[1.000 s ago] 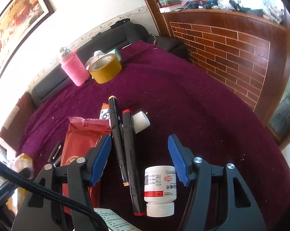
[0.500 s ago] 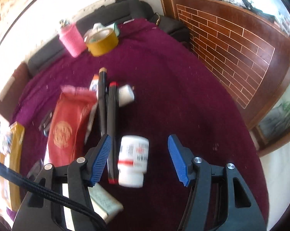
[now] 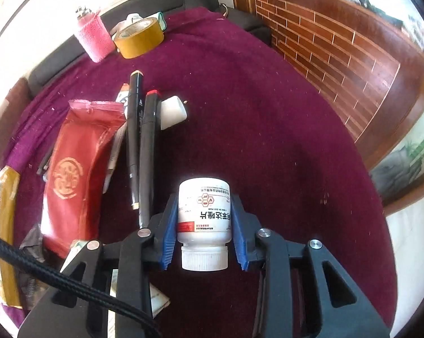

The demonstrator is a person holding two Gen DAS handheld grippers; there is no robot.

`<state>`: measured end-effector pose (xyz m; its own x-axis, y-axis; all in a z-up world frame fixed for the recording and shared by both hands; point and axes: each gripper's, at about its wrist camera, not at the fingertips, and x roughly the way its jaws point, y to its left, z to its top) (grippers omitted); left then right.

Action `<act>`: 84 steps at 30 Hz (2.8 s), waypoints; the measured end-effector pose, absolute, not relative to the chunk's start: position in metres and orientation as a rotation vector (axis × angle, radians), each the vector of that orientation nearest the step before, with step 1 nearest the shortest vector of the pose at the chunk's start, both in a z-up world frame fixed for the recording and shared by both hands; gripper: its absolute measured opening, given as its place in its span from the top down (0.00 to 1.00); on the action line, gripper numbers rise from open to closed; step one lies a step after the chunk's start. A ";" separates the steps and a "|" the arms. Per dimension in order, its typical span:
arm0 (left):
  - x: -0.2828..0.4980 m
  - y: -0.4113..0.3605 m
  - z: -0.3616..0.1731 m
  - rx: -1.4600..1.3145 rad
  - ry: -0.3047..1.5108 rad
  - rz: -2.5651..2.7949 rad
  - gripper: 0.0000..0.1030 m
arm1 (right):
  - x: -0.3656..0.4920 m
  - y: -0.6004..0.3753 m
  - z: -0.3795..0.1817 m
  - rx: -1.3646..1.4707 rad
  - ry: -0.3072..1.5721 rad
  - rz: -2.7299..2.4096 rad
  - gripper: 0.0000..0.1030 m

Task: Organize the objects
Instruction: 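Carry pouch and pill bottle to the yellow tray and open both grippers, then grasp the black foil packet with the left gripper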

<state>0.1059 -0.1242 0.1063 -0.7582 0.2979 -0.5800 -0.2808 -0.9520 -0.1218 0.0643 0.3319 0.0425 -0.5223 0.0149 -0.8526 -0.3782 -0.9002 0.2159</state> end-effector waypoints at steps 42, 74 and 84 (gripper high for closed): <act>-0.033 -0.281 0.036 -1.462 -0.052 2.685 0.76 | 0.003 -0.113 0.043 -2.117 0.189 2.956 0.68; 0.023 -0.285 0.100 -1.287 -0.488 2.633 0.41 | 0.051 -0.066 0.119 -1.319 -0.163 3.117 0.41; 0.047 -0.188 0.105 -1.269 -0.370 2.514 0.41 | 0.069 0.029 0.117 -1.174 -0.142 2.942 0.41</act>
